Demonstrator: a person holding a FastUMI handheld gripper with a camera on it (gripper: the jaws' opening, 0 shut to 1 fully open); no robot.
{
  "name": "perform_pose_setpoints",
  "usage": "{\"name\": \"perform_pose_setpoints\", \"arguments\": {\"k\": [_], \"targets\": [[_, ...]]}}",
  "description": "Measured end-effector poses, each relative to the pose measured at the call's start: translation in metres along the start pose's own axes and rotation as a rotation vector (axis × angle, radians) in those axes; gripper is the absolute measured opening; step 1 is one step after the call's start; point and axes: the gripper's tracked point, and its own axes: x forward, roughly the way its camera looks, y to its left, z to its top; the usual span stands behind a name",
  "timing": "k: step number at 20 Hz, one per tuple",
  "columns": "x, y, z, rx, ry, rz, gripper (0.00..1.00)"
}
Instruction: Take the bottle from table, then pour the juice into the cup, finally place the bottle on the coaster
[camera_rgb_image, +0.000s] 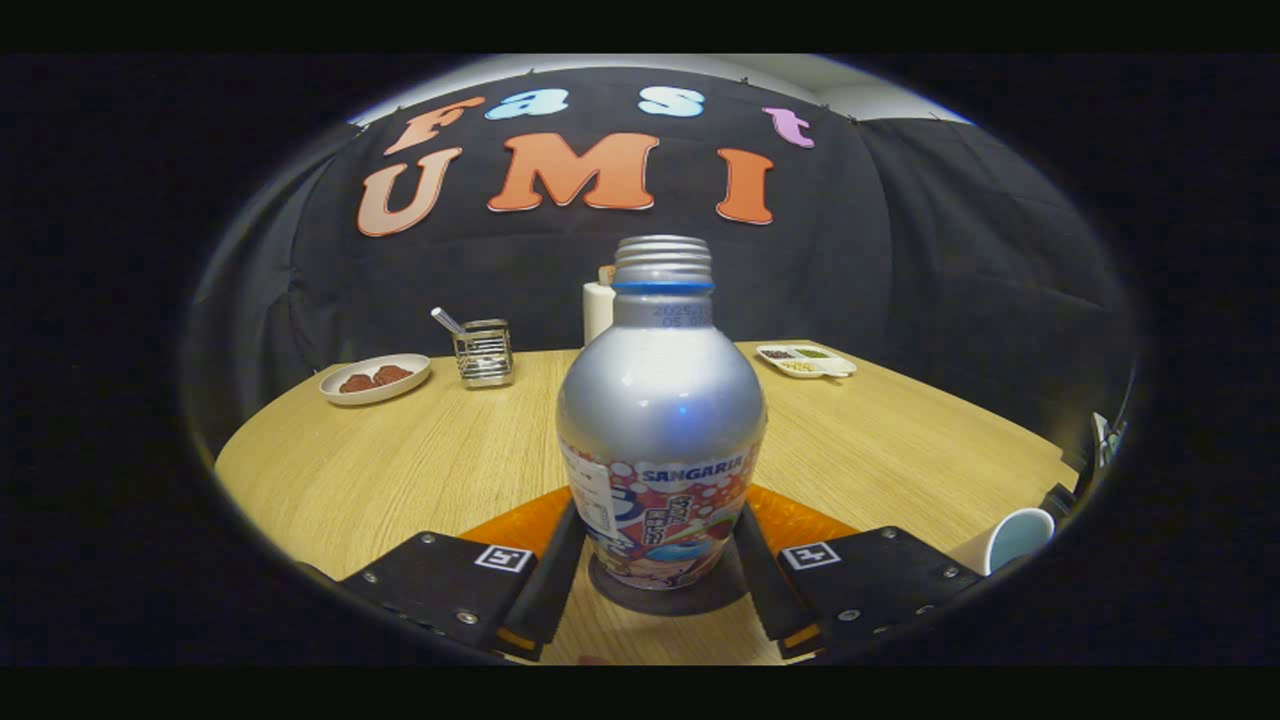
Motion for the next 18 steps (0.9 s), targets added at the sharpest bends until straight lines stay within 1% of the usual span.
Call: {"name": "perform_pose_setpoints", "arguments": {"k": [1,4,5,7,10,14,17,18], "targets": [[0.001,-0.002,-0.003,0.006,0.012,-0.003,0.78],[-0.005,-0.011,-0.006,0.007,0.025,-0.026,0.81],[-0.009,-0.012,-0.009,0.012,0.035,-0.023,0.89],[-0.022,-0.018,-0.007,0.030,0.028,-0.017,0.97],[-0.047,-0.027,0.001,0.065,0.004,-0.013,0.98],[-0.095,-0.017,0.027,0.123,-0.086,0.055,0.97],[-0.133,-0.009,0.042,0.105,-0.140,0.084,0.97],[-0.149,-0.001,0.047,0.096,-0.164,0.115,0.98]]}}
